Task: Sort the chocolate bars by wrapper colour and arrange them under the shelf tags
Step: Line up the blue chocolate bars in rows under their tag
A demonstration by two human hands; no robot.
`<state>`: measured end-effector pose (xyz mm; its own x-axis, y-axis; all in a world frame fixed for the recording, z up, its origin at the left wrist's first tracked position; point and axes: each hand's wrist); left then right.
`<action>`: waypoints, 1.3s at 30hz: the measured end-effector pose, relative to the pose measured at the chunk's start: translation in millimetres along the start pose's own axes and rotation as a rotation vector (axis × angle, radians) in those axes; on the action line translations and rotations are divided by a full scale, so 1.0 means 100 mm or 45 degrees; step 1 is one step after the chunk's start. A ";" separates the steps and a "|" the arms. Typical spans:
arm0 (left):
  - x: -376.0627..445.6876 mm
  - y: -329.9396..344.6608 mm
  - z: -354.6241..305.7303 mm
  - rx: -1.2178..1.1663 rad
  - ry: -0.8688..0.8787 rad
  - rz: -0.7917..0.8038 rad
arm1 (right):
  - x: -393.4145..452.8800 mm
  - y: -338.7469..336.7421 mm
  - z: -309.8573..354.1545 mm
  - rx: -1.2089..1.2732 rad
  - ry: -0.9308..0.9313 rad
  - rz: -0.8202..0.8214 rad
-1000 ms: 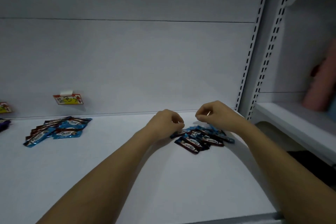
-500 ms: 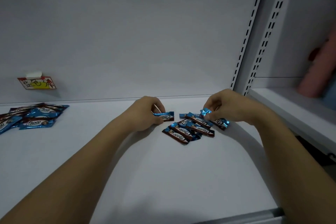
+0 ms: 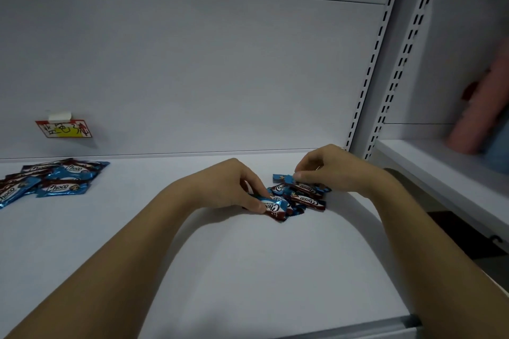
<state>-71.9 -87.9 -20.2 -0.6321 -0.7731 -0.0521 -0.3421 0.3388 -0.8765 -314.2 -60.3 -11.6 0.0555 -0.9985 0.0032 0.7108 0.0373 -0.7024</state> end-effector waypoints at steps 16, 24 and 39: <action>0.01 -0.05 0.12 -0.076 0.010 0.130 | 0.00 -0.03 -0.04 0.018 0.001 0.115; -0.05 -0.10 0.21 -0.410 -0.046 -0.076 | -0.03 0.02 0.03 0.373 -0.095 -0.073; -1.15 -0.54 1.06 -0.573 -0.350 -0.610 | 0.10 1.09 1.09 0.659 -0.066 0.158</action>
<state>92.8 -73.7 -18.0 -0.1624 -0.9796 0.1184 -0.8298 0.0707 -0.5536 -159.5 -61.3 -10.5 0.1865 -0.9824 -0.0130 0.9489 0.1836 -0.2565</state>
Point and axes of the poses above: each hand's wrist, its own x-axis towards the middle knuckle, its own y-axis out of the palm, z = x × y, and after that the axes turned 9 degrees about x, right-handed
